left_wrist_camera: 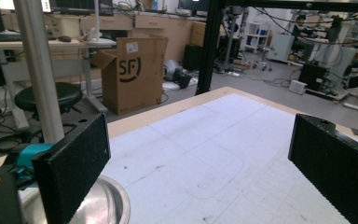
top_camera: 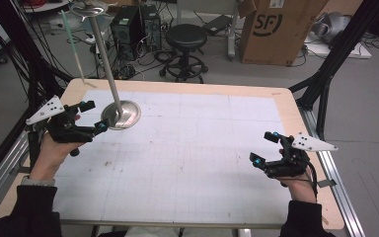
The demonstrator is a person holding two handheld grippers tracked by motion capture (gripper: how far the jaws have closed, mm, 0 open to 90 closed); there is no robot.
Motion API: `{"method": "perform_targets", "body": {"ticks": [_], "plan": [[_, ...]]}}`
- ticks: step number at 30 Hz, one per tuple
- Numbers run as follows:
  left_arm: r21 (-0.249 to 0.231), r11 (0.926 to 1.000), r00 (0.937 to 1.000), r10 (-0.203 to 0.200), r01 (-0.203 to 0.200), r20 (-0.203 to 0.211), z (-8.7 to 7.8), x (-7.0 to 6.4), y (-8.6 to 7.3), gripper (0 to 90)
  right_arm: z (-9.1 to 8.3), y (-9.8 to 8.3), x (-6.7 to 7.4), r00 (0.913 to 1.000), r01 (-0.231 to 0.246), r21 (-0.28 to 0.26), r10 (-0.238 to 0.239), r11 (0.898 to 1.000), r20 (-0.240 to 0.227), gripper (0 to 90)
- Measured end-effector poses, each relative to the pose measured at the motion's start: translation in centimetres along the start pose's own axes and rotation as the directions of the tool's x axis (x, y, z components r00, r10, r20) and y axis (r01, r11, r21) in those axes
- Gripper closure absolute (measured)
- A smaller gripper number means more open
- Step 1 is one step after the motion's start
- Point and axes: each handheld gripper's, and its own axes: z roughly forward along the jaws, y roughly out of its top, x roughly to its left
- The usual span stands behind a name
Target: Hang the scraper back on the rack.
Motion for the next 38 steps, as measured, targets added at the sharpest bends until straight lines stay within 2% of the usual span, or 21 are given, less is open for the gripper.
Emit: {"method": "perform_targets", "body": {"ticks": [2,4,6,7,8,9,11,14,19,22,26,27,30,38], "plan": [[-0.003,1.0,1.0,0.008,-0.008,-0.003,0.0,-0.3,-0.4,6.0,0.0,0.1,0.1,1.0,0.009,-0.012,-0.009,1.0,0.003,0.8],[0.009,0.9993,0.9992,0.037,-0.036,-0.013,0.0,-0.8,-1.0,6.0,0.0,0.1,0.1,0.9999,0.009,-0.015,-0.009,1.0,0.006,0.8],[0.009,0.9988,0.9989,0.047,-0.047,-0.005,-0.2,-1.2,-1.4,6.0,0.0,0.1,0.1,0.9999,0.012,-0.015,-0.011,1.0,0.012,0.8],[-0.007,0.9987,0.9987,0.051,-0.051,0.009,-0.3,-1.5,-1.7,6.0,0.0,0.1,0.1,0.9997,0.017,-0.017,-0.017,1.0,0.016,0.8],[-0.027,0.9971,0.9972,0.072,-0.071,0.02,-0.6,-1.8,-1.9,6.0,0.0,0.1,0.2,0.9996,0.018,-0.018,-0.018,1.0,0.022,0.9],[-0.037,0.9962,0.9966,0.08,-0.079,0.019,-0.6,-1.9,-2.0,6.0,0.0,0.0,0.2,0.9993,0.023,-0.02,-0.023,1.0,0.029,0.9],[-0.026,0.9965,0.9968,0.08,-0.08,0.009,-0.8,-2.1,-2.0,6.0,-0.1,0.0,0.3,0.9988,0.03,-0.027,-0.029,0.999,0.039,0.8],[-0.037,0.9954,0.9959,0.089,-0.089,0.015,-1.2,-2.4,-2.2,6.0,-0.2,-0.2,0.4,0.9986,0.034,-0.033,-0.032,0.999,0.042,0.8],[0.004,0.9931,0.993,0.117,-0.117,0.02,-1.2,-2.9,-3.2,6.0,-0.5,-0.8,0.1,0.9983,0.038,-0.048,-0.035,0.998,0.047,0.8],[0.051,0.9896,0.9909,0.134,-0.135,0.013,-0.9,-3.0,-4.0,6.0,-0.6,-1.2,-0.2,0.9982,0.023,-0.052,-0.02,0.998,0.056,0.8],[0.092,0.992,0.996,0.083,-0.086,0.032,-0.2,-3.1,-4.5,6.0,-0.8,-1.7,-0.4,0.9983,-0.008,-0.065,0.012,0.998,0.057,0.8],[0.086,0.9923,0.9955,0.085,-0.089,0.04,-0.1,-3.2,-4.6,6.0,-0.9,-1.8,-0.3,0.9984,-0.013,-0.083,0.017,0.996,0.054,0.9],[0.081,0.9918,0.9942,0.096,-0.099,0.049,0.3,-3.4,-4.9,6.0,-0.8,-2.0,-0.3,0.9982,-0.023,-0.075,0.027,0.997,0.054,0.8],[0.091,0.9926,0.9967,0.078,-0.08,0.023,0.2,-2.9,-5.2,6.0,-0.7,-2.1,-0.3,0.9983,-0.019,-0.069,0.023,0.997,0.053,0.9]]}}
